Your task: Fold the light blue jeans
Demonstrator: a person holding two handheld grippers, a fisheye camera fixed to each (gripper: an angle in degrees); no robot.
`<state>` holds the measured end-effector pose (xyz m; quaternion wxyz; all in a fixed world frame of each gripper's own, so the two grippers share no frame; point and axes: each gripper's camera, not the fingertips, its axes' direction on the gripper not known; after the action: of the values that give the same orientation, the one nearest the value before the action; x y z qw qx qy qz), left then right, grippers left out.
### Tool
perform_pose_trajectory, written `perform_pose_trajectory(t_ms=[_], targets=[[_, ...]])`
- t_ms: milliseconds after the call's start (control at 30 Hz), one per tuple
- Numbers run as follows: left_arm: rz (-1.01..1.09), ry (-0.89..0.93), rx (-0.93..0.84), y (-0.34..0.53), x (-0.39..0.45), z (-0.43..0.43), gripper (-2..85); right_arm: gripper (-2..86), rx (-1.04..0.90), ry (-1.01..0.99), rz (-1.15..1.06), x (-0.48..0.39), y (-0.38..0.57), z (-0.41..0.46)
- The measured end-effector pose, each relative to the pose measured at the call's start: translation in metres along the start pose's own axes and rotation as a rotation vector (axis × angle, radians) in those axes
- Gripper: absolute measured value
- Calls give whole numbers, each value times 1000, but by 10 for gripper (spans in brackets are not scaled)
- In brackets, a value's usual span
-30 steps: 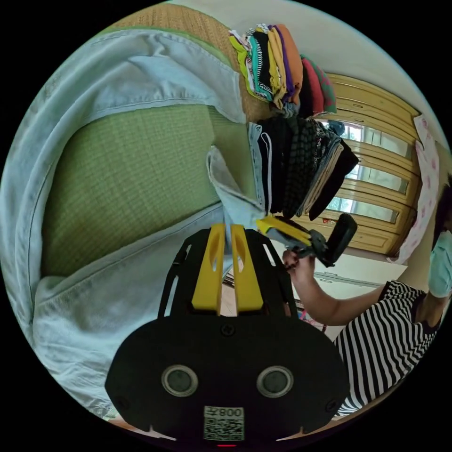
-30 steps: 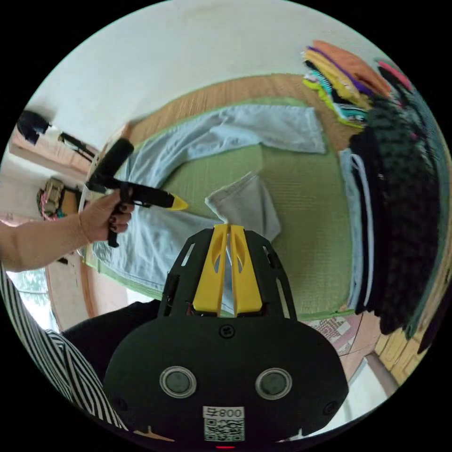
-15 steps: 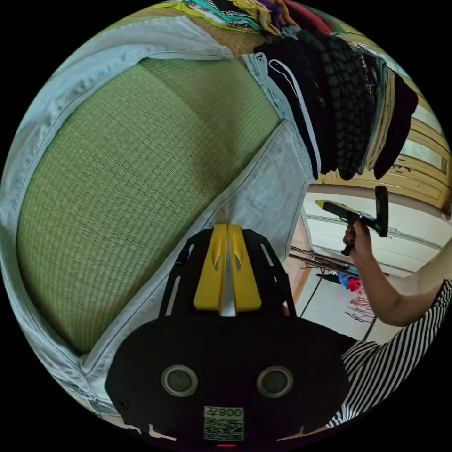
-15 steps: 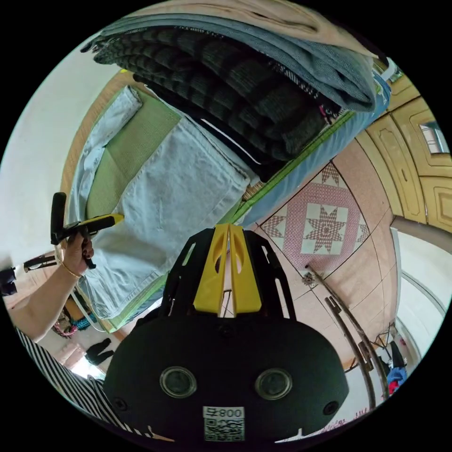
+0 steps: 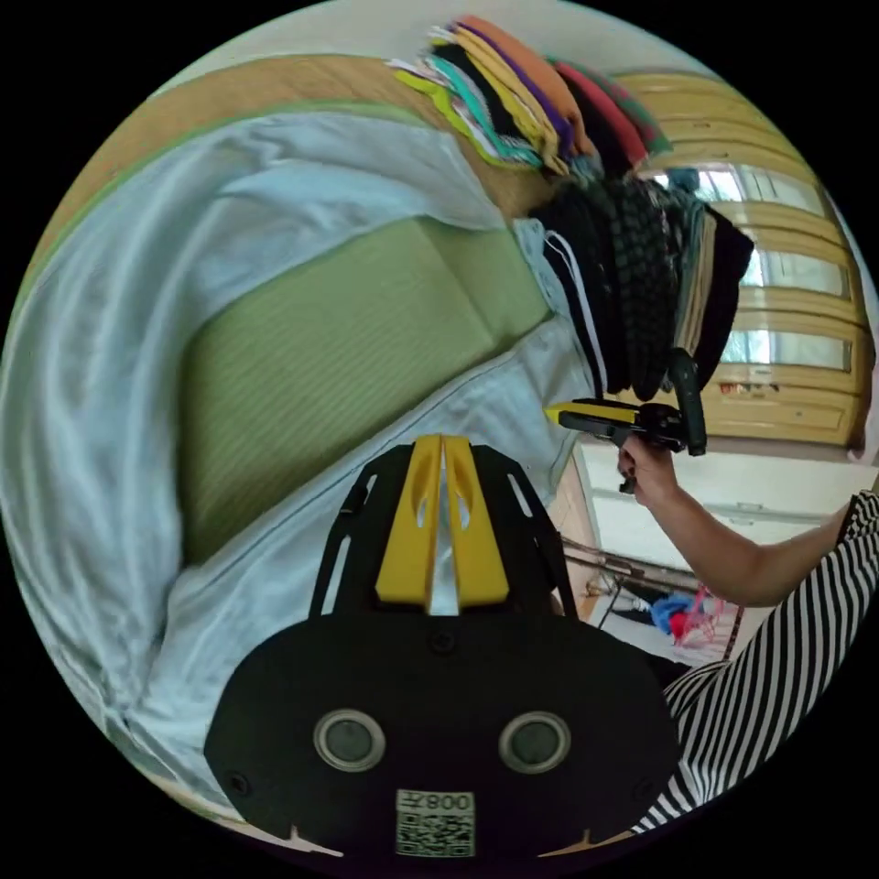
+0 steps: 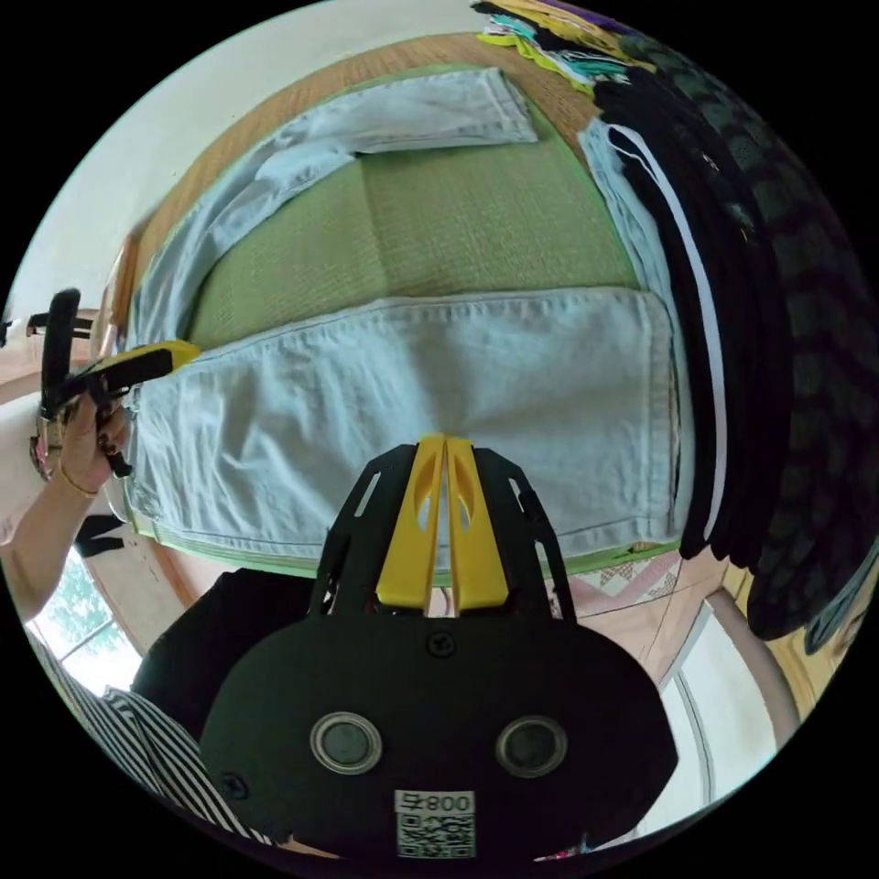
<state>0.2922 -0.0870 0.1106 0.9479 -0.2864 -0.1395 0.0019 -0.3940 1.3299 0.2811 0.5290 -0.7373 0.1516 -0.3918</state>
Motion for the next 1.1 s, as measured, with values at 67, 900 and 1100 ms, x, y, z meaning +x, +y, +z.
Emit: perform_pose_trajectory(t_ms=[67, 900, 1100], targets=[[-160, -98, 93, 48, -30, -37, 25, 1, 42, -45, -49, -19, -13, -19], [-692, -743, 426, 273, -182, -210, 24, 0, 20, -233, -473, -287, -153, -82], [-693, -662, 432, 292, -210, -190, 19, 0, 138, -170, -469, -303, -179, -123]])
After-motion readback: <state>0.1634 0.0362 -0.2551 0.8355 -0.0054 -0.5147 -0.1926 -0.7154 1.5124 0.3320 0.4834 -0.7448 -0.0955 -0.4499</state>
